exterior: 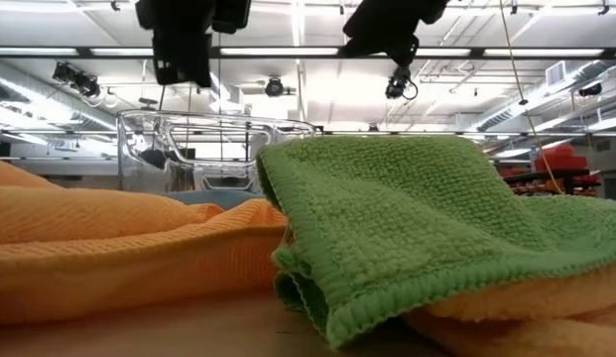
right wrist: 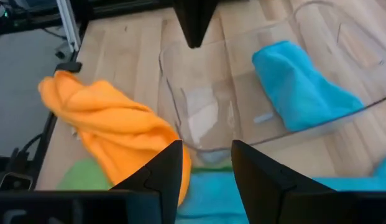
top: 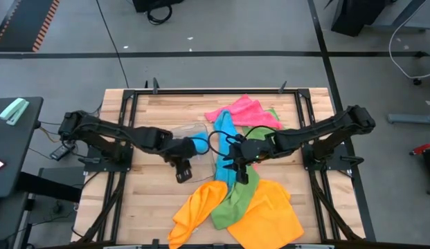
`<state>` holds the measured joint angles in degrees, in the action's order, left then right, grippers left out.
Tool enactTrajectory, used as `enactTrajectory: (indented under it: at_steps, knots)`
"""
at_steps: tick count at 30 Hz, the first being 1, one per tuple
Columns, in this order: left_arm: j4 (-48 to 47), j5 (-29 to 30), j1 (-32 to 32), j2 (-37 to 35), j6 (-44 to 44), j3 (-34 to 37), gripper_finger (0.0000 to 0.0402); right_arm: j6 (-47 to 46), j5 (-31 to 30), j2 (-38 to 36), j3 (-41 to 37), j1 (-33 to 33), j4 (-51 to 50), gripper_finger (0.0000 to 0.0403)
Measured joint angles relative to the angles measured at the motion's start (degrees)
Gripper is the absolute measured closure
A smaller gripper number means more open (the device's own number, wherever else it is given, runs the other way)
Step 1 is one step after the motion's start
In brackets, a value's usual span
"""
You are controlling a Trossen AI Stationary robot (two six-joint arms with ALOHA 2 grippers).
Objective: Fold microfiber towels
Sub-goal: Fold the blue towel
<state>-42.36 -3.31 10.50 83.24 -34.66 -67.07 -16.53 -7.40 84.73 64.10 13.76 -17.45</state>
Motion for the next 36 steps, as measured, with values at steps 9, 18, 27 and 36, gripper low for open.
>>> enactTrajectory:
  at_steps: [9, 18, 27, 36]
  knots:
    - [10.5, 0.2, 5.5, 0.0, -13.8, 0.0, 0.0377, -9.1, 2.6, -1.3, 0.0, 2.9, 0.1, 0.0256]
    - [19.2, 9.2, 13.0, 0.0, -15.7, 0.0, 0.0377, -16.9, 0.4, -1.2, 0.0, 6.7, 0.1, 0.0256]
    - [19.3, 14.1, 22.8, 0.0, -19.8, 0.0, 0.0389, -27.3, -4.6, -0.7, 0.0, 8.3, -0.3, 0.0256]
    - [19.2, 21.6, 30.1, 0.1, -25.4, 0.0, 0.0374, -41.1, -7.3, -0.7, 0.0, 11.3, -0.2, 0.0256]
